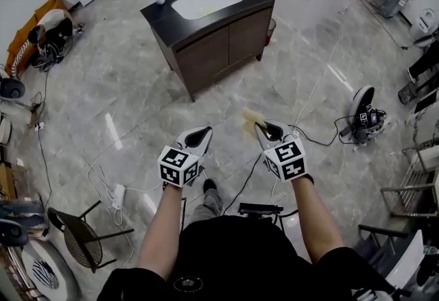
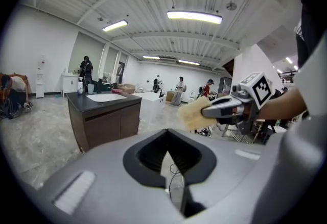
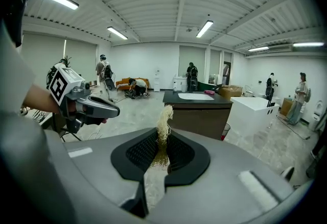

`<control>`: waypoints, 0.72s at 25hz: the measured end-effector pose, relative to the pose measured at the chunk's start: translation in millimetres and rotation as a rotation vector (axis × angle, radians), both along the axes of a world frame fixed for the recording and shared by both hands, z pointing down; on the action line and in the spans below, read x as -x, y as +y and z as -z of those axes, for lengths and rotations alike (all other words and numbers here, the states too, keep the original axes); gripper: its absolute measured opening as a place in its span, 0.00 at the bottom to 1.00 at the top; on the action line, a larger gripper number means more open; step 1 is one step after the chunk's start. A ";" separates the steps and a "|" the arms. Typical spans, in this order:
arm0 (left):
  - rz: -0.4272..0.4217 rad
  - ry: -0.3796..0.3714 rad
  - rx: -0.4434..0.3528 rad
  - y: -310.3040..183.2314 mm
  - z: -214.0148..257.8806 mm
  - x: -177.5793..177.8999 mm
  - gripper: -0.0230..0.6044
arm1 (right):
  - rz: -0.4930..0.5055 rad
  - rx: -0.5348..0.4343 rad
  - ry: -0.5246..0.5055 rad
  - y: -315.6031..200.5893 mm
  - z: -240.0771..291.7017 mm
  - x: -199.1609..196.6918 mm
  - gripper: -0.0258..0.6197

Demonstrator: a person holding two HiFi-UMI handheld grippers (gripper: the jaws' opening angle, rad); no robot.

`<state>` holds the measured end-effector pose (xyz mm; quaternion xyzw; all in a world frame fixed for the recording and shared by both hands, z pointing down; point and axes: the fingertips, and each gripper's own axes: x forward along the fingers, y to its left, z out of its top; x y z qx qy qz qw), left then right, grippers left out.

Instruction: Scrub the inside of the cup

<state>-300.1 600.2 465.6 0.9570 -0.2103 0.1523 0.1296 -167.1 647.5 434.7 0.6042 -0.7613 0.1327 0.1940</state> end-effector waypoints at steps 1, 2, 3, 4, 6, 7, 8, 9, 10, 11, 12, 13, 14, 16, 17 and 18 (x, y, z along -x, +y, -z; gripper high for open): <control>-0.010 0.003 0.000 -14.1 1.5 2.2 0.04 | -0.012 0.002 -0.001 -13.7 1.5 2.9 0.10; -0.020 0.003 -0.001 -27.8 2.8 5.0 0.04 | -0.024 0.003 -0.001 -26.9 3.2 5.9 0.10; -0.028 0.003 -0.001 -40.9 3.9 8.2 0.04 | -0.037 0.003 -0.003 -39.0 5.0 8.9 0.11; -0.035 0.003 -0.002 -53.2 5.2 11.4 0.04 | -0.050 0.003 -0.006 -49.5 6.6 11.5 0.10; -0.047 0.004 -0.004 -75.1 6.7 17.1 0.04 | -0.075 0.003 -0.007 -66.4 9.0 14.5 0.10; -0.051 0.004 -0.003 -85.4 6.2 19.0 0.04 | -0.088 0.002 -0.002 -73.8 9.5 14.8 0.10; -0.053 0.004 0.001 -95.1 4.8 19.8 0.04 | -0.098 0.002 0.003 -80.8 9.6 14.5 0.11; -0.054 0.005 0.008 -103.3 2.7 19.5 0.04 | -0.105 0.004 0.005 -87.3 8.9 13.9 0.11; -0.055 0.007 0.016 -109.9 0.3 18.3 0.04 | -0.111 0.008 0.005 -93.2 7.5 12.8 0.11; -0.058 0.010 0.025 -115.1 -2.0 16.2 0.04 | -0.116 0.014 0.003 -99.0 5.5 10.8 0.11; -0.062 0.011 0.032 -119.9 -4.3 13.3 0.04 | -0.121 0.020 0.000 -105.1 3.4 7.8 0.11; -0.067 0.012 0.037 -124.9 -6.5 9.6 0.04 | -0.126 0.025 -0.003 -111.7 1.7 4.0 0.11; -0.069 0.011 0.043 -130.2 -8.9 5.8 0.04 | -0.129 0.029 -0.008 -118.6 -0.1 0.2 0.11; -0.067 0.008 0.052 -142.6 -14.5 -0.8 0.04 | -0.122 0.045 -0.017 -133.5 -5.9 -5.9 0.11; -0.062 0.007 0.056 -150.5 -17.3 -4.1 0.04 | -0.115 0.054 -0.020 -142.4 -9.7 -9.1 0.10; -0.056 0.005 0.058 -159.9 -19.8 -8.0 0.04 | -0.108 0.060 -0.021 -152.9 -13.3 -13.2 0.11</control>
